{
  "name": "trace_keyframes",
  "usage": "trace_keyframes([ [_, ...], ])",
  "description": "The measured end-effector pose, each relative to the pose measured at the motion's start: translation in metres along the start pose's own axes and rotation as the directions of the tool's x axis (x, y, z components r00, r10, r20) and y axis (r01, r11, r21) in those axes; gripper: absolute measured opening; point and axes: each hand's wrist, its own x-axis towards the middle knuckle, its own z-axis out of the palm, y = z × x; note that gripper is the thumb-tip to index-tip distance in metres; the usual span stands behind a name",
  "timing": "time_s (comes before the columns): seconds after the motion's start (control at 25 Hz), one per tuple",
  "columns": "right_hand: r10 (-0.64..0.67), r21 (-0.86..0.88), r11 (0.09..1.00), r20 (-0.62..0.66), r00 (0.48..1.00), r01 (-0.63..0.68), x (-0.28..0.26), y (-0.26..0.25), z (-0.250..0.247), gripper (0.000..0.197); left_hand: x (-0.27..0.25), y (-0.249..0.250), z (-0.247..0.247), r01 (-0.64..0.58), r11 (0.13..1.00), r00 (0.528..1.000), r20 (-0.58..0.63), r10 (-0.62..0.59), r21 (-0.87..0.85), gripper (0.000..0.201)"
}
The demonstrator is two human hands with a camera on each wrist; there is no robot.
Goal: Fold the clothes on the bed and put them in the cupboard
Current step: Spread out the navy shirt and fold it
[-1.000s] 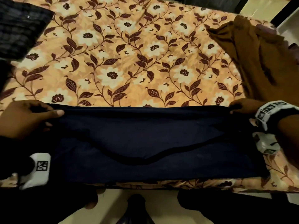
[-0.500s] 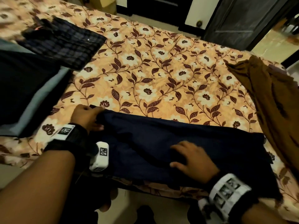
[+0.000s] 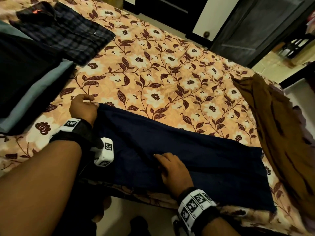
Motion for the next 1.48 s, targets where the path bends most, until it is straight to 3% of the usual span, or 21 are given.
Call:
trace_keyframes([
  [0.12, 0.030, 0.237, 0.970, 0.093, 0.995, -0.052, -0.014, 0.006, -0.011, 0.048, -0.044, 0.030, 0.000, -0.279, 0.931, 0.956, -0.026, 0.293, 0.235, 0.034],
  [0.2, 0.107, 0.266, 0.958, 0.029, 0.994, -0.111, -0.018, 0.023, -0.024, 0.053, -0.092, 0.048, 0.019, -0.528, 0.834, 0.833, 0.291, 0.470, 0.162, 0.034],
  [0.24, 0.174, 0.231, 0.957, 0.024, 0.984, -0.175, -0.020, 0.040, -0.030, 0.061, -0.116, 0.044, 0.036, -0.621, 0.770, 0.716, 0.507, 0.480, 0.147, 0.039],
  [0.28, 0.258, 0.154, 0.952, 0.052, 0.965, -0.263, -0.025, 0.064, -0.036, 0.075, -0.136, 0.036, 0.051, -0.691, 0.693, 0.600, 0.697, 0.393, 0.204, 0.048],
  [0.32, 0.364, 0.035, 0.929, 0.102, 0.926, -0.369, -0.034, 0.095, -0.042, 0.090, -0.149, 0.023, 0.065, -0.762, 0.573, 0.515, 0.818, 0.256, 0.300, 0.060],
  [0.36, 0.495, -0.102, 0.869, 0.161, 0.854, -0.484, -0.045, 0.128, -0.051, 0.100, -0.155, 0.010, 0.073, -0.811, 0.440, 0.482, 0.867, 0.127, 0.386, 0.075],
  [0.44, 0.686, -0.239, 0.727, 0.205, 0.698, -0.644, -0.074, 0.186, -0.073, 0.114, -0.155, -0.008, 0.077, -0.846, 0.254, 0.490, 0.871, 0.028, 0.468, 0.093],
  [0.48, 0.700, -0.256, 0.713, 0.206, 0.684, -0.653, -0.081, 0.198, -0.081, 0.120, -0.155, -0.012, 0.074, -0.843, 0.213, 0.511, 0.859, 0.031, 0.494, 0.092],
  [0.56, 0.666, -0.235, 0.743, 0.166, 0.728, -0.626, -0.080, 0.210, -0.090, 0.110, -0.170, 0.003, 0.090, -0.843, 0.171, 0.529, 0.844, 0.090, 0.510, 0.082],
  [0.64, 0.602, -0.172, 0.797, 0.166, 0.781, -0.578, -0.067, 0.206, -0.090, 0.095, -0.197, 0.017, 0.113, -0.887, 0.204, 0.447, 0.880, 0.160, 0.414, 0.084],
  [0.72, 0.598, -0.114, 0.801, 0.205, 0.775, -0.588, -0.069, 0.213, -0.091, 0.083, -0.220, 0.017, 0.124, -0.928, 0.209, 0.339, 0.930, 0.140, 0.307, 0.084],
  [0.8, 0.631, -0.154, 0.775, 0.244, 0.736, -0.613, -0.084, 0.233, -0.097, 0.076, -0.227, 0.011, 0.114, -0.939, 0.181, 0.321, 0.932, 0.168, 0.291, 0.070],
  [0.88, 0.637, -0.288, 0.768, 0.245, 0.731, -0.572, -0.097, 0.251, -0.105, 0.068, -0.223, -0.006, 0.111, -0.952, 0.181, 0.294, 0.904, 0.312, 0.247, 0.034],
  [0.92, 0.615, -0.297, 0.781, 0.208, 0.761, -0.550, -0.098, 0.256, -0.110, 0.059, -0.220, -0.009, 0.108, -0.956, 0.197, 0.280, 0.878, 0.388, 0.217, 0.014],
  [1.0, 0.564, -0.170, 0.820, 0.086, 0.821, -0.546, -0.097, 0.258, -0.124, 0.047, -0.215, -0.008, 0.106, -0.955, 0.275, 0.233, 0.853, 0.466, 0.110, 0.023],
  [1.08, 0.531, -0.072, 0.843, -0.043, 0.847, -0.532, -0.104, 0.255, -0.142, 0.052, -0.212, -0.004, 0.105, -0.950, 0.309, 0.206, 0.810, 0.549, 0.032, 0.025],
  [1.2, 0.412, -0.267, 0.871, -0.064, 0.909, -0.413, -0.129, 0.250, -0.150, 0.077, -0.214, -0.005, 0.101, -0.962, 0.274, 0.134, 0.836, 0.532, -0.020, 0.022],
  [1.24, 0.442, -0.320, 0.855, 0.036, 0.896, -0.409, -0.134, 0.246, -0.146, 0.080, -0.215, -0.009, 0.101, -0.974, 0.228, 0.114, 0.859, 0.499, -0.003, 0.020],
  [1.32, 0.573, -0.415, 0.787, 0.218, 0.790, -0.456, -0.140, 0.238, -0.132, 0.072, -0.213, -0.018, 0.101, -0.988, 0.146, 0.102, 0.902, 0.420, 0.044, 0.020],
  [1.36, 0.607, -0.401, 0.773, 0.236, 0.759, -0.493, -0.140, 0.235, -0.129, 0.066, -0.212, -0.018, 0.100, -0.989, 0.132, 0.108, 0.912, 0.396, 0.059, 0.020],
  [1.48, 0.560, -0.200, 0.823, 0.123, 0.819, -0.532, -0.122, 0.222, -0.123, 0.049, -0.209, -0.011, 0.097, -0.989, 0.149, 0.080, 0.901, 0.427, 0.018, 0.014],
])
